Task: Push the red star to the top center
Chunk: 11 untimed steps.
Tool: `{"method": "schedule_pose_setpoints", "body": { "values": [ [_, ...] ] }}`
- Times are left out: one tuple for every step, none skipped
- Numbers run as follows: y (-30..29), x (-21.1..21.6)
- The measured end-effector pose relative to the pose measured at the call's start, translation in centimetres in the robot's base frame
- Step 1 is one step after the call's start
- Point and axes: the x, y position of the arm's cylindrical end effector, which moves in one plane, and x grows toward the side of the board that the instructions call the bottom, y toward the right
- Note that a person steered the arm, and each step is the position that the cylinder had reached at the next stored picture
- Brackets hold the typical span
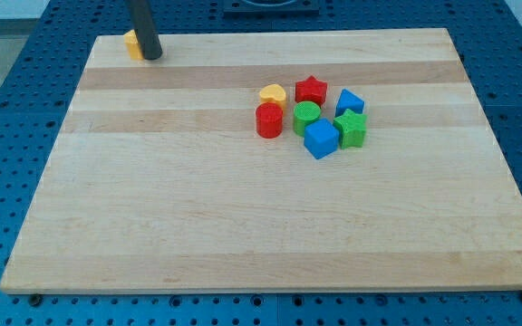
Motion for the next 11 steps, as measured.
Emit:
{"method": "schedule_pose_setpoints", "body": {
  "values": [
    [2.5, 1.8],
    [5.6, 4.4],
    [8.6, 7.9],
    [12.5, 10.2],
    [16.2, 10.3],
    [18.7, 10.3],
    [21.0, 11.3],
    [22.3, 13.5],
    [24.9, 14.5],
    [27.5, 14.6],
    [29.0, 14.6]
  ]
}}
